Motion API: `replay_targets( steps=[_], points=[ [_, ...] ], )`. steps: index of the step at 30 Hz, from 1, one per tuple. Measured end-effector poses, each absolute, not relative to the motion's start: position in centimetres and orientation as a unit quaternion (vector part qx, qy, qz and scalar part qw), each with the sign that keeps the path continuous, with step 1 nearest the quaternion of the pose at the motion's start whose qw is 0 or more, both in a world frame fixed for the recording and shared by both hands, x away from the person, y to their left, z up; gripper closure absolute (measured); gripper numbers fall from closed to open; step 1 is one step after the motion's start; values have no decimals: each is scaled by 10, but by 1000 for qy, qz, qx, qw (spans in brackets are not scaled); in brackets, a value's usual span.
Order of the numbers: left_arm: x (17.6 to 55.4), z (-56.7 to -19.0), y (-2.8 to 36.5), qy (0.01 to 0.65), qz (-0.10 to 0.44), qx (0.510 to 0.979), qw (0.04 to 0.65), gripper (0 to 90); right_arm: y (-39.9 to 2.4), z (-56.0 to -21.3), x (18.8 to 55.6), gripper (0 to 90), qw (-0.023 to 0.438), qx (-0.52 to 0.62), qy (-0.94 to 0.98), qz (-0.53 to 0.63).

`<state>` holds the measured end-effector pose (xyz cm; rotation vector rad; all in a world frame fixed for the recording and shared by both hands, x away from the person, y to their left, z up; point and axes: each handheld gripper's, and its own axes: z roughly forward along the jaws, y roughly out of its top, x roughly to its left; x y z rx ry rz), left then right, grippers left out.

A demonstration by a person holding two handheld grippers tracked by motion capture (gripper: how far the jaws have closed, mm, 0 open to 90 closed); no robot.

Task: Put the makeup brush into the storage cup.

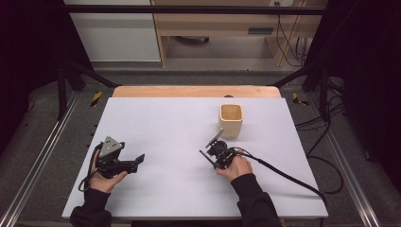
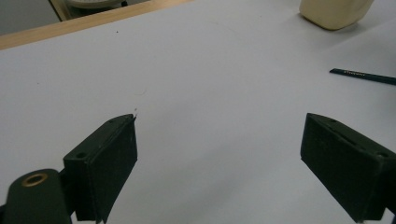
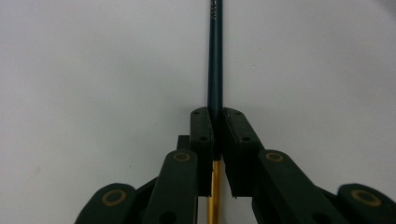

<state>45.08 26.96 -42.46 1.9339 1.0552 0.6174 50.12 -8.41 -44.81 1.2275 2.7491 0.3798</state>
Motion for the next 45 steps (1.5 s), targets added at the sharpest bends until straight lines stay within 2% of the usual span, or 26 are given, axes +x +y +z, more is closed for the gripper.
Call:
replay_targets(
  steps=[15,22,29,45],
  points=[
    [450,-423,269,415,247,771,416,109,-85,-448,500,834,62,382,913,130],
    [449,-421,266,410,247,771,420,110,-88,-436,497,834,62,373,913,152],
    [446,-418,259,388,245,785,417,111,-100,-411,492,834,69,323,924,193],
    [443,-415,235,325,242,821,402,114,-108,-395,484,833,58,274,934,220]
  ],
)
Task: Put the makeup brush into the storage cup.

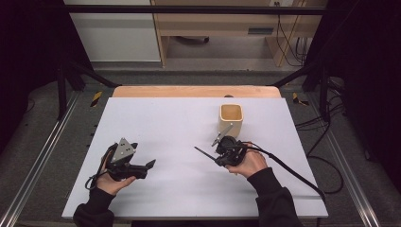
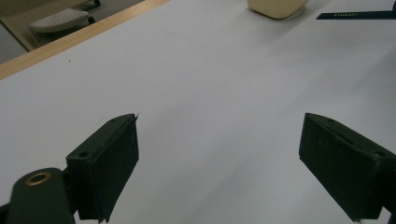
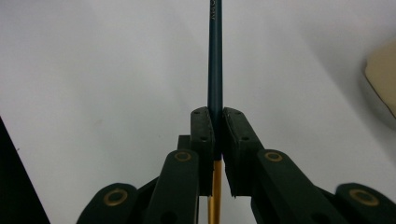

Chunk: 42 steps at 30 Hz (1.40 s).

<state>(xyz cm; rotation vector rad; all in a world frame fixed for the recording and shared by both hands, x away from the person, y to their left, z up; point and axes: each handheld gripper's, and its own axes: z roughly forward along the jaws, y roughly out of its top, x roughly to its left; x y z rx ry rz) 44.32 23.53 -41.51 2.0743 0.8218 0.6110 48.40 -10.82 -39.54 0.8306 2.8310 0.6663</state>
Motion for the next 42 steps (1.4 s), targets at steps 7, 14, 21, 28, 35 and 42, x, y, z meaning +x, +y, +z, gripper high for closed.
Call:
replay_targets(
  steps=[7,14,21,28,35,42],
  points=[
    [446,-410,215,267,259,849,376,116,-108,-388,484,834,45,273,934,226],
    [452,-407,198,223,272,863,362,119,-106,-384,483,833,43,268,935,229],
    [457,-403,180,174,281,876,350,136,-103,-381,486,833,34,272,933,232],
    [461,-399,169,144,291,883,338,150,-104,-380,488,833,28,276,932,232],
    [462,-395,149,92,295,892,329,168,-104,-379,488,833,19,278,932,232],
    [463,-392,135,61,297,894,329,186,-104,-378,487,834,15,277,932,234]
  ],
)
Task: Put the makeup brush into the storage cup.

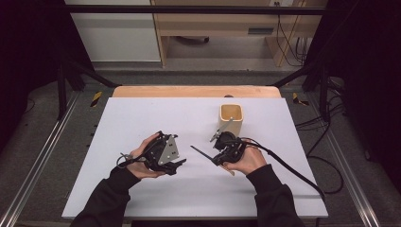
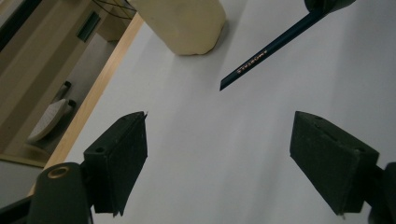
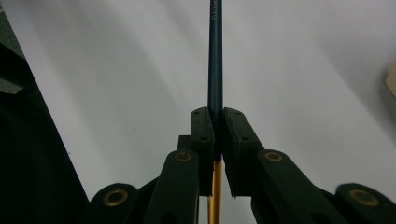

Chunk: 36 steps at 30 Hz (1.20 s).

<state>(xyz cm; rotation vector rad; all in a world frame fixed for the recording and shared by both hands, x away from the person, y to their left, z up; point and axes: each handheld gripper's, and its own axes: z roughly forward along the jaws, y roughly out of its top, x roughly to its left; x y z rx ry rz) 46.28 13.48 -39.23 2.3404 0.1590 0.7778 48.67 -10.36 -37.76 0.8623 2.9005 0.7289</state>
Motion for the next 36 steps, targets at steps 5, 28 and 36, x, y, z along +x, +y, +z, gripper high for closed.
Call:
replay_targets(
  steps=[5,28,36],
  points=[
    [462,-394,123,28,308,895,321,211,-103,-377,487,834,12,278,932,233],
    [458,-402,104,-60,345,889,297,335,-93,-375,485,834,-7,272,933,234],
    [457,-405,96,-89,354,885,290,411,-93,-374,485,834,-14,271,933,236]
  ],
)
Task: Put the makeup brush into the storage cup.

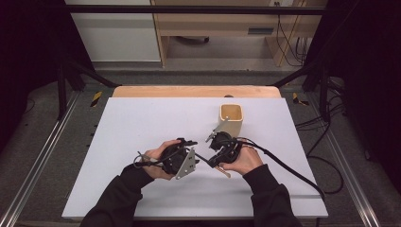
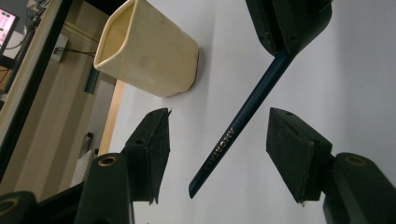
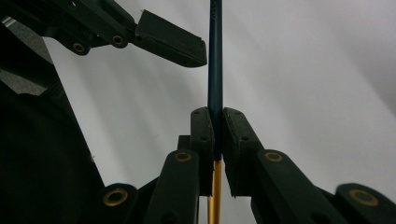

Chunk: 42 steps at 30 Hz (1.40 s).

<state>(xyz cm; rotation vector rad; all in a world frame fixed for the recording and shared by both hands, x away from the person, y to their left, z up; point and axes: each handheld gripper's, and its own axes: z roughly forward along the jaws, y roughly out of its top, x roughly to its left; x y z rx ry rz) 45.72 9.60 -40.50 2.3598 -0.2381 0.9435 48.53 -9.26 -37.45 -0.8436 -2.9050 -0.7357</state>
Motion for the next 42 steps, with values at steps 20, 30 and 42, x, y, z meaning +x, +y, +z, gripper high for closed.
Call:
replay_targets(
  steps=[20,30,42],
  points=[
    [450,-414,82,-137,365,881,268,629,-91,-375,485,834,25,-271,-935,-229],
    [448,-415,79,-153,372,878,260,690,-91,-375,485,834,29,-267,-936,-227],
    [445,-417,78,-165,371,881,245,748,-92,-374,484,832,32,-266,-937,-224]
  ],
)
